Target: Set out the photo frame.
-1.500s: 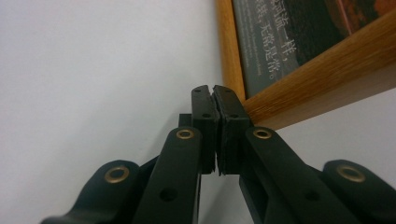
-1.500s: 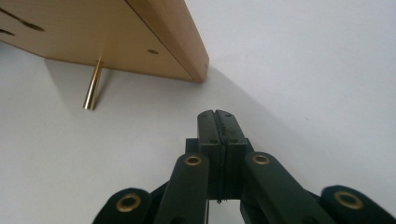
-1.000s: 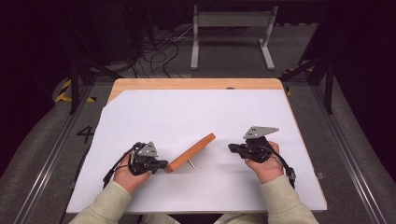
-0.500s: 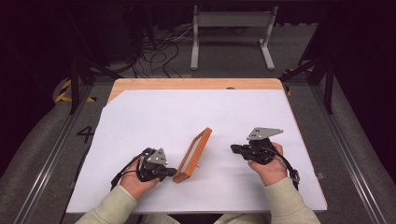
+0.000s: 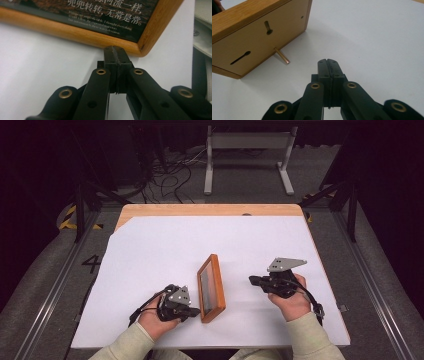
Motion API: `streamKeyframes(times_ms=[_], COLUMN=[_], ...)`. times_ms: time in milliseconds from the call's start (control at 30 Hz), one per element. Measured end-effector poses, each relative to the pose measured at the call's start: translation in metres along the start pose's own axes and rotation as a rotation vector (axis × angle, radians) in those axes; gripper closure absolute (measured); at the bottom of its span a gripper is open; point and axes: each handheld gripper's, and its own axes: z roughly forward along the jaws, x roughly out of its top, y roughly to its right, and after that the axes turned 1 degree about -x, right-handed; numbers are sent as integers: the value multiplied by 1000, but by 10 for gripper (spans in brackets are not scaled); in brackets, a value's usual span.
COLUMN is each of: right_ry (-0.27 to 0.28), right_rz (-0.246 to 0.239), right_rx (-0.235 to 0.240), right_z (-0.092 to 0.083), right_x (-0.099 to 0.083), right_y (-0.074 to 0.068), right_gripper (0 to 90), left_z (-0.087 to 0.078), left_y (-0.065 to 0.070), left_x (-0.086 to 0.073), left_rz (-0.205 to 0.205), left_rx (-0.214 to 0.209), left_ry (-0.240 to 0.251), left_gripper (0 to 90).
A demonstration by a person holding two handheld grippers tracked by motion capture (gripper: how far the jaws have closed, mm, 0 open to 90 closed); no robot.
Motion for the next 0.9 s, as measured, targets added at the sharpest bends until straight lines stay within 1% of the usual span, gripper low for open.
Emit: streamKeyframes(times_ms=[33,233,333,400,433,733,900], right_ry=[0,-6,-9,-11,-13,-13,-13], right_rz=[-1,0,5,7,8,9,14], right_rx=[-1,1,0,1,0,2,2], right_z=[0,-3,-3,-3,-4,-5,-7], right_x=[0,-3,-5,-5,-6,-7,-6], right_y=[0,0,0,0,0,-2,-2], right_gripper=[900,900,900,900,900,900,900], left_z=[2,8,10,11,12,20,24], left_y=[2,7,9,9,9,13,17], left_x=[2,8,11,12,12,21,26], left_rz=[5,22,34,39,34,57,71], left_rx=[-8,-27,-20,-24,-26,-40,-27], left_ry=[-1,-7,-10,-10,-9,-10,-15], left_gripper=[896,896,895,895,895,895,895])
